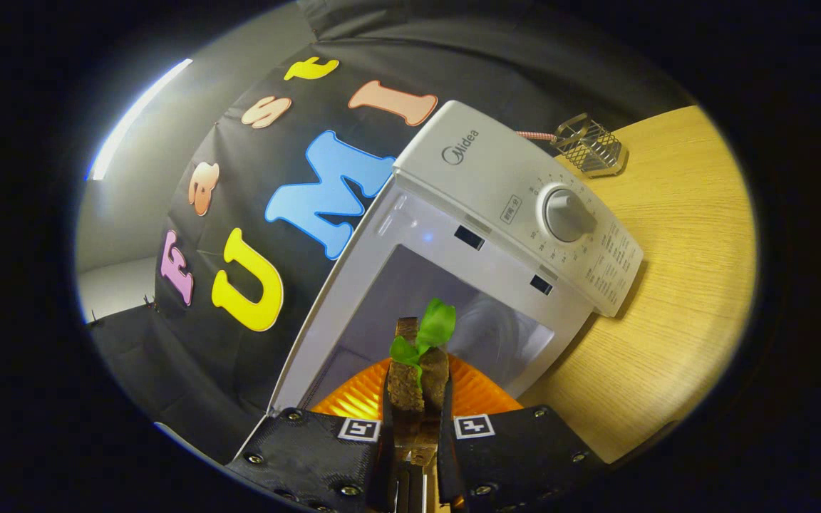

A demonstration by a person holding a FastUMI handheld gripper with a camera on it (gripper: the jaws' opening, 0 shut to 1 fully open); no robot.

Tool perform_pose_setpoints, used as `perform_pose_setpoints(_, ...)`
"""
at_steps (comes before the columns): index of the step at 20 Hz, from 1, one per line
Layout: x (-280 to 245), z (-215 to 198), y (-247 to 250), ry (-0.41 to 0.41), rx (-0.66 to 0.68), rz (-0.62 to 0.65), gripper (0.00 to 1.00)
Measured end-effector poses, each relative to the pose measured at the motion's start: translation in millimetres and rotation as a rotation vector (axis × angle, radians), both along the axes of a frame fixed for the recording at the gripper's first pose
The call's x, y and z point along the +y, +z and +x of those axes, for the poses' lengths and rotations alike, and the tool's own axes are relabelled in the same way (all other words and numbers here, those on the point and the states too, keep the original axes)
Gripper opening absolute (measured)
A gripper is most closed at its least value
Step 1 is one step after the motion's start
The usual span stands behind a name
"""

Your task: Open the microwave, put the food inside, and close the microwave door.

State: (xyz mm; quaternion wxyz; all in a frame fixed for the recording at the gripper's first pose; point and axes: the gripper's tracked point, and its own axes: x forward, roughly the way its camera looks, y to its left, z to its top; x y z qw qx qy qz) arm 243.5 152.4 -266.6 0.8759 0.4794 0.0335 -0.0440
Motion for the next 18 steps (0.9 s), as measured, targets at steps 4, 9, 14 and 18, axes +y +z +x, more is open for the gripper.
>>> perform_pose_setpoints(4,3,26,-17,-0.018,0.037,0.074,0.23)
perform_pose_setpoints(9,3,52,-28,-0.065,0.051,0.11,0.23)
perform_pose_setpoints(14,2,78,-39,-0.136,0.078,0.107,0.23)
perform_pose_setpoints(18,0,100,-36,-0.154,0.078,0.098,0.23)
